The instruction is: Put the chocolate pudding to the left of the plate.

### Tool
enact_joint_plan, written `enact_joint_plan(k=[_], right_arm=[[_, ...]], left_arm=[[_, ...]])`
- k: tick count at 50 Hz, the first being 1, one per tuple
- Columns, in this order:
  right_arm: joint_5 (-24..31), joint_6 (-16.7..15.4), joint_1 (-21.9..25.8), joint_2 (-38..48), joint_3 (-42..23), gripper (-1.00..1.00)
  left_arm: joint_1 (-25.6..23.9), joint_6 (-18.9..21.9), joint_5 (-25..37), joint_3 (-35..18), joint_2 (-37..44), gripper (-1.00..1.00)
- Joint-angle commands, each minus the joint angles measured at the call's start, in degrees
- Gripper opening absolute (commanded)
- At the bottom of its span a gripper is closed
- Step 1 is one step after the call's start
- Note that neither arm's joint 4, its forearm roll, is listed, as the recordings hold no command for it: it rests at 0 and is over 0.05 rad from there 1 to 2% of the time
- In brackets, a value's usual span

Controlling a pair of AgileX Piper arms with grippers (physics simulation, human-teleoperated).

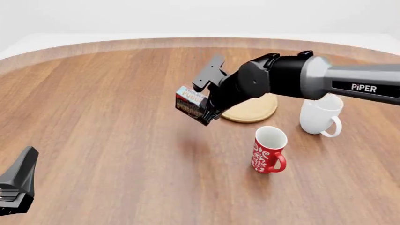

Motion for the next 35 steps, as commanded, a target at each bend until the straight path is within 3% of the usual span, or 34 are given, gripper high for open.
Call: enact_joint_plan(k=[1,21,35], right_arm=[[2.6,-0.4,-1.1,-5.1,-0.8,-1.0],[8.4,-2.2,-2.3,-4.8,-9.6,-1.0],[10.8,-3.4,-3.3,1.3,-18.1,-1.0]], left_arm=[[0.0,0.0,0.0,0.0,0.0,1.0],[0.0,0.0,0.0,0.0,0.0,1.0],[0.0,0.0,0.0,0.0,0.0,1.0]])
